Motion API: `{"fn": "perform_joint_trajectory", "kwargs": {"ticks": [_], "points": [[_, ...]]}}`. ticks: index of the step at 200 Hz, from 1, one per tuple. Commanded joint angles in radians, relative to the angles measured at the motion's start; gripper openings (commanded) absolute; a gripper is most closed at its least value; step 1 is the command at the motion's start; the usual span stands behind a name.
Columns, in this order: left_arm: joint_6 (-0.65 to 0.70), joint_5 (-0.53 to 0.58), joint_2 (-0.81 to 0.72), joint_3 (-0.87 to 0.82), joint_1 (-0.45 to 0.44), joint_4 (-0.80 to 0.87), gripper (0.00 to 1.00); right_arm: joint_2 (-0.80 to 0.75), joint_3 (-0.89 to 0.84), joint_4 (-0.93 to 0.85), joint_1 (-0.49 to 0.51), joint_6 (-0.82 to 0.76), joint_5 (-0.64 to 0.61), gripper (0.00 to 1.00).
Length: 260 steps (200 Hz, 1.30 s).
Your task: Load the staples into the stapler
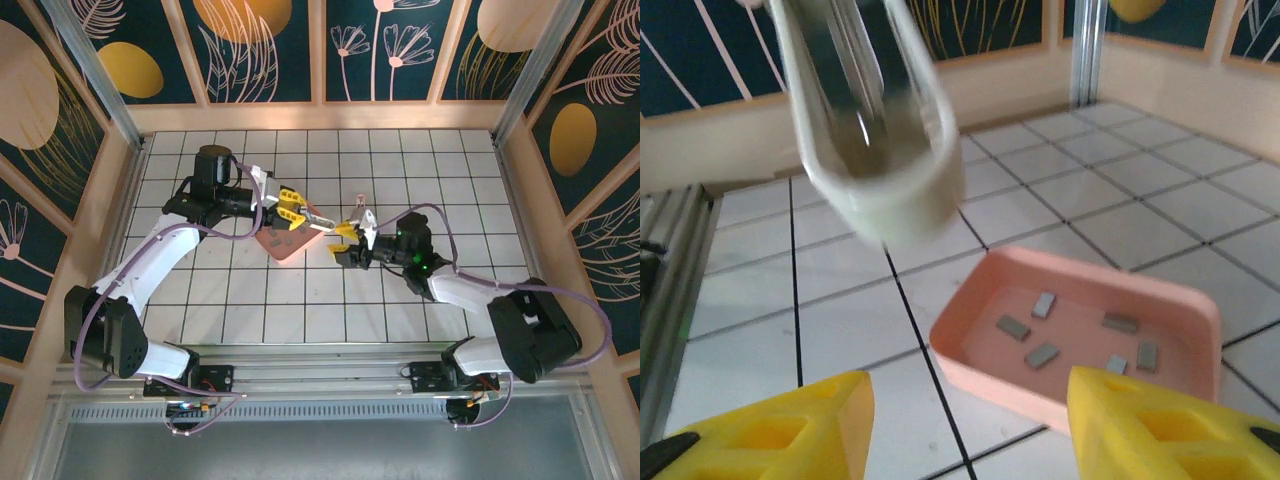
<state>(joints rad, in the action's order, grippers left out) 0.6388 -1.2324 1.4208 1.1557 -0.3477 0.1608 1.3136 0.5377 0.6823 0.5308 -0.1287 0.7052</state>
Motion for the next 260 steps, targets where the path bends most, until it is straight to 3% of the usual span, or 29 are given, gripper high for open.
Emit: {"fn": "perform_joint_trajectory", "kwargs": {"ticks": [1,38,92,151,216,242,260], "points": [[0.038,0.003,-0.010,0.010,0.002,-0.014,0.10,-0.051,0.055,-0.031,-0.015,0.246,0.042,0.56],[0.054,0.002,-0.006,0.011,0.002,-0.014,0.11,-0.049,0.051,0.086,-0.022,0.592,0.133,0.57],[0.051,-0.056,-0.020,-0.028,-0.002,-0.119,0.09,0.014,0.046,0.313,-0.090,0.945,0.242,0.58],[0.048,-0.051,-0.025,-0.031,-0.014,-0.178,0.10,0.076,0.064,0.463,-0.104,1.112,0.333,0.58],[0.038,-0.059,-0.032,-0.025,-0.027,-0.208,0.09,0.116,0.090,0.481,-0.094,1.119,0.308,0.60],[0.039,-0.061,-0.034,-0.027,-0.034,-0.211,0.10,0.142,0.096,0.547,-0.088,1.158,0.316,0.56],[0.041,-0.058,-0.038,-0.030,-0.037,-0.213,0.10,0.152,0.083,0.618,-0.088,1.189,0.311,0.47]]}}
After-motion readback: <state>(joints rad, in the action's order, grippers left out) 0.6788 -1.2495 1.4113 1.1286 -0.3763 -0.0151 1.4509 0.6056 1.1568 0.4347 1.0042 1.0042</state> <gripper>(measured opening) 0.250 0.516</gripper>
